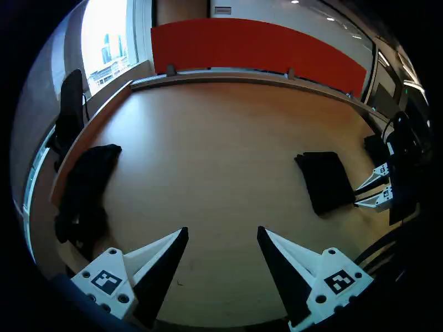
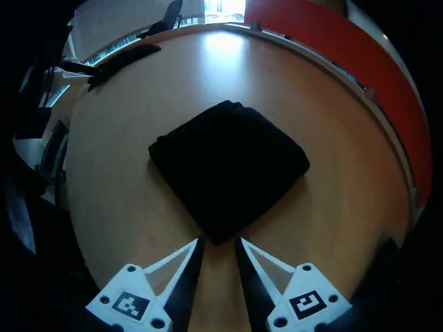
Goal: Fold towel
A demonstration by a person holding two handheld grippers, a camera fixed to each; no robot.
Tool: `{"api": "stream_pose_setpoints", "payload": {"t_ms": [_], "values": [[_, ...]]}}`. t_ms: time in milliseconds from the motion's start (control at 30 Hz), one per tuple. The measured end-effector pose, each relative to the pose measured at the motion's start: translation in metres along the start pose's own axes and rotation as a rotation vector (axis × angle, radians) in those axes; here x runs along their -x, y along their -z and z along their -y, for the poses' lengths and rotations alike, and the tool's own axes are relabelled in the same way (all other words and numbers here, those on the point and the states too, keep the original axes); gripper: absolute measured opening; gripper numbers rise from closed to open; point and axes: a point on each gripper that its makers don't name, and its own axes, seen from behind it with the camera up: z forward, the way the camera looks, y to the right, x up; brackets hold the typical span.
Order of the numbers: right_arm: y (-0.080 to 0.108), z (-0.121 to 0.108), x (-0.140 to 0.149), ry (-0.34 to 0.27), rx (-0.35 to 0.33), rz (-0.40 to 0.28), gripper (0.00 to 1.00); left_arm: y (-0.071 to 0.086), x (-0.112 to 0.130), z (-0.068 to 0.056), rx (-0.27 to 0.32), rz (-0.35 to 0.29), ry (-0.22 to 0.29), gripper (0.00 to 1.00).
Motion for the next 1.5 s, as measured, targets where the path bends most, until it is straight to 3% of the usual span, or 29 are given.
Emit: {"api": "stream_pose_setpoints", "payload": {"t_ms": [100,400,567,800,1100,1500], "values": [[-0.001,0.001,0.0,-0.014,-0.004,-0.001,0.29,0.0,0.0,0.0,0.0,0.0,0.0,0.92],[-0.003,0.002,0.0,-0.036,0.0,0.0,0.29,0.001,0.001,0.002,0.0,0.002,-0.004,0.92],[-0.003,0.002,0.001,-0.041,-0.004,0.0,0.1,0.001,0.001,0.002,0.0,0.003,-0.005,0.92],[0.003,0.003,-0.005,-0.071,-0.019,-0.017,0.05,0.001,0.001,0.002,0.002,0.002,-0.006,0.92],[0.028,-0.014,-0.029,-0.07,0.027,-0.071,0.05,-0.003,-0.002,0.0,0.013,-0.007,-0.017,0.92],[0.073,-0.04,-0.101,-0.001,0.079,-0.176,0.05,-0.004,-0.019,-0.008,0.03,-0.042,-0.031,0.92]]}}
